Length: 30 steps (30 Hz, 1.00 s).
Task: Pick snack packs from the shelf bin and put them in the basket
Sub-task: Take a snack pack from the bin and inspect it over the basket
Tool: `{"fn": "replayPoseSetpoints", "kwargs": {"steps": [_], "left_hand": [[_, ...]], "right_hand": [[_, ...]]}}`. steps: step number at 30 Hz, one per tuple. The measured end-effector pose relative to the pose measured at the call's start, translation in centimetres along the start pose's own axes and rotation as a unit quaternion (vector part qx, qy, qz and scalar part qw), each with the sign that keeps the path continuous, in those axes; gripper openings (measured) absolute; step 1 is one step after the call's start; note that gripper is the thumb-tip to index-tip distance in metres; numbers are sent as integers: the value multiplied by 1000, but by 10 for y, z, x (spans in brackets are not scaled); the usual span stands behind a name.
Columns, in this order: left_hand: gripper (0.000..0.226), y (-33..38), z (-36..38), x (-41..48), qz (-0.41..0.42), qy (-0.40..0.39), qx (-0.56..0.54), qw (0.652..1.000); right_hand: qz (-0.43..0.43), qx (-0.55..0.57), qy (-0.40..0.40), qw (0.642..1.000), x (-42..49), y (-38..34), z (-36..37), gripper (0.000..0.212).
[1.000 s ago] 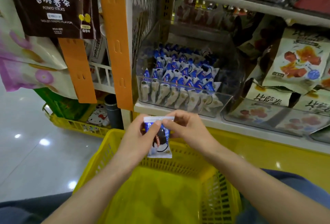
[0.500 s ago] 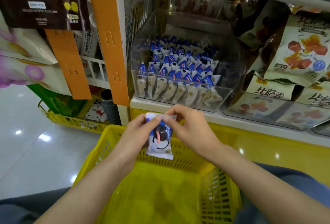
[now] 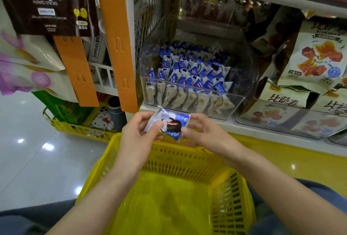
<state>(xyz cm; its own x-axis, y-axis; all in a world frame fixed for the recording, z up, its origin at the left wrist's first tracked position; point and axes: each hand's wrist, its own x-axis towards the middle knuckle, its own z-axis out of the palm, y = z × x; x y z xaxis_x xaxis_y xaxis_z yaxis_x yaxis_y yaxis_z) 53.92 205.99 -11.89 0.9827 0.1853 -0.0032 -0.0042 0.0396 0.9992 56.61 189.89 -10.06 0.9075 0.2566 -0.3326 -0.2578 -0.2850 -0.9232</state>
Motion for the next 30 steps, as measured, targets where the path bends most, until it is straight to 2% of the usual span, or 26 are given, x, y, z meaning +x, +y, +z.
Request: {"fn": "replayPoseSetpoints", "kwargs": {"steps": [4,6,8,9,14,15,18,22,26,30], "left_hand": [[31,3,3,-2,112,-22,104,988],[31,2,8,-7,138,-56,147,978],[28,0,12,-11,140,-72,177,972],[28,-2,13,-12,132,-75,182,971],[33,0,13,-14,80,-69,129,986],[28,0,13,-13,77,-61,131,987],[11,-1,11,-8,78,-45,131,987],[18,0,9,-6,81,-47,120,988],[22,-3,6,-6,111,-60,181,975],[26,-10,2,-7,179,-53,297,937]], "right_hand": [[85,160,-85,980,-2,-5,-2,40],[77,217,-102,968,-3,-7,-1,33],[41,227,-75,970,-2,-5,1,21],[24,222,-56,973,-2,-4,2,19],[-26,181,4,983,-1,2,10,43],[-33,175,9,984,-1,3,12,45],[-54,155,4,986,-3,3,16,40],[-69,140,-3,988,-2,3,16,40],[-91,97,-2,991,-1,3,16,42],[-142,-2,-4,990,-3,3,21,35]]}}
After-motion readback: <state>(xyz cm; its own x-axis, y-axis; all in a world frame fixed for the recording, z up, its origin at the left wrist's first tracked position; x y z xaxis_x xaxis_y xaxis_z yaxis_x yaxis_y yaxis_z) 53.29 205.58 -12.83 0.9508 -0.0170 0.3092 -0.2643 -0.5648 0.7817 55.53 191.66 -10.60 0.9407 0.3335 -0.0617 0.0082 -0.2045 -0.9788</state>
